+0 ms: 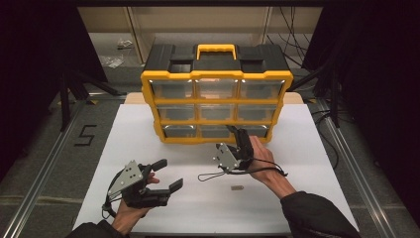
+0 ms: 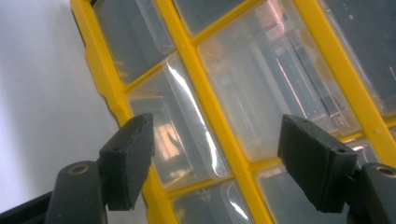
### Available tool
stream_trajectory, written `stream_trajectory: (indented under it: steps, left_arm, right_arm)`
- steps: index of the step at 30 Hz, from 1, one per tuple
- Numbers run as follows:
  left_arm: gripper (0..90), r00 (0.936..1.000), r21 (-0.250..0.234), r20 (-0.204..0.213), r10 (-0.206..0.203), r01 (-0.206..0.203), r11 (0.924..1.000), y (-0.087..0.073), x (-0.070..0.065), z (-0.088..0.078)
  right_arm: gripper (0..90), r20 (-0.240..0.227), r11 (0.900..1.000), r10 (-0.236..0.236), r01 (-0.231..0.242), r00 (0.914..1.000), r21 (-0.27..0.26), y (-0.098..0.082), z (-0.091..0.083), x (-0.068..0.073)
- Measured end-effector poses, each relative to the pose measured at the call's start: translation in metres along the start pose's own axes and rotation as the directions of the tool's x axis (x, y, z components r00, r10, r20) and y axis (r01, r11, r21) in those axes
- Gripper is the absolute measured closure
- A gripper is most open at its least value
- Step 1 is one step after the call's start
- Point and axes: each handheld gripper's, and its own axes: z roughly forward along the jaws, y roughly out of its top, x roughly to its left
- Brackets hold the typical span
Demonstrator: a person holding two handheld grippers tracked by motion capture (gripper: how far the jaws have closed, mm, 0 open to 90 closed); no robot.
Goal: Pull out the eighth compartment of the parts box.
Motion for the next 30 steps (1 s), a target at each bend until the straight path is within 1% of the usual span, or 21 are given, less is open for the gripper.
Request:
stream_trajectory:
  steps: [1,3,6,7,11,12,13,14,17,19,20,22,23,25,27,28,29,30]
  left_arm:
    - [16.8,1.0,0.001,0.001,0.001,-0.001,1.0,0.0,0.0,0.0]
    - [16.8,1.0,-0.001,0.001,0.0,0.0,1.0,0.0,0.0,0.0]
    - [16.8,1.0,0.0,0.002,0.001,-0.001,1.0,0.0,0.0,0.0]
    - [16.8,1.0,-0.001,0.004,0.0,0.0,1.0,0.0,0.0,0.0]
    - [16.8,1.0,0.0,0.008,0.003,-0.003,1.0,0.0,0.0,0.0]
    - [16.8,1.0,-0.001,0.008,0.003,-0.003,1.0,0.0,0.0,0.0]
    - [16.8,1.0,-0.001,0.008,0.003,-0.003,1.0,0.0,0.0,0.0]
    - [16.8,1.0,-0.001,0.008,0.002,-0.002,1.0,0.0,0.0,0.0]
    - [16.8,1.0,-0.003,0.008,0.003,-0.003,1.0,0.0,0.0,0.0]
    - [16.8,1.0,-0.002,0.009,0.004,-0.004,1.0,0.0,0.0,0.0]
    - [16.8,0.9999,-0.001,0.009,0.004,-0.004,1.0,0.001,-0.001,0.0]
    - [16.8,0.9999,-0.002,0.01,0.004,-0.004,1.0,0.001,-0.001,0.0]
    - [16.8,0.9999,-0.002,0.01,0.004,-0.004,1.0,0.001,-0.001,0.0]
    - [16.8,0.9999,-0.002,0.011,0.005,-0.005,1.0,0.001,-0.001,0.0]
    - [16.8,0.9999,-0.005,0.013,0.004,-0.004,1.0,0.001,-0.001,0.0]
    - [16.8,0.9999,-0.005,0.014,0.005,-0.005,1.0,0.001,-0.001,0.0]
    - [16.8,0.9999,-0.005,0.014,0.005,-0.005,1.0,0.001,-0.001,0.0]
    - [16.8,0.9999,-0.006,0.014,0.004,-0.004,1.0,0.001,-0.001,0.0]
  right_arm:
    - [28.4,0.0,1.0,-0.022,0.022,0.9998,-0.003,0.0,0.001,0.0]
    - [28.5,0.007,0.999,-0.038,0.038,0.9993,0.002,0.0,0.004,0.001]
    - [28.7,0.011,0.999,-0.048,0.048,0.9988,0.005,0.001,0.007,0.001]
    - [29.6,0.016,0.998,-0.066,0.065,0.9977,0.009,0.001,0.009,0.001]
    - [30.1,0.028,0.996,-0.082,0.081,0.9963,0.019,0.001,0.014,0.002]
    - [30.9,0.037,0.994,-0.108,0.107,0.9935,0.021,0.001,0.017,0.002]
    - [30.9,0.037,0.994,-0.108,0.107,0.9935,0.021,0.001,0.017,0.002]
    - [31.7,0.045,0.991,-0.129,0.128,0.9907,0.026,0.001,0.019,0.003]
    - [33.7,0.044,0.988,-0.155,0.153,0.987,0.033,0.001,0.022,0.005]
    - [33.9,0.044,0.987,-0.156,0.155,0.9868,0.036,0.001,0.024,0.007]
    - [34.5,0.047,0.98,-0.198,0.196,0.979,0.046,0.0,0.026,0.008]
    - [35.2,0.052,0.975,-0.216,0.213,0.9751,0.056,-0.001,0.03,0.01]
    - [35.2,0.052,0.975,-0.216,0.213,0.9751,0.056,-0.001,0.03,0.01]
    - [36.9,0.057,0.968,-0.245,0.241,0.9678,0.076,-0.003,0.034,0.013]
    - [37.8,0.059,0.965,-0.254,0.249,0.9655,0.082,-0.004,0.037,0.015]
    - [38.2,0.061,0.962,-0.266,0.261,0.962,0.086,-0.004,0.037,0.015]
    - [38.2,0.061,0.962,-0.266,0.261,0.962,0.086,-0.004,0.037,0.015]
    - [39.3,0.067,0.958,-0.278,0.272,0.9583,0.09,-0.004,0.039,0.016]
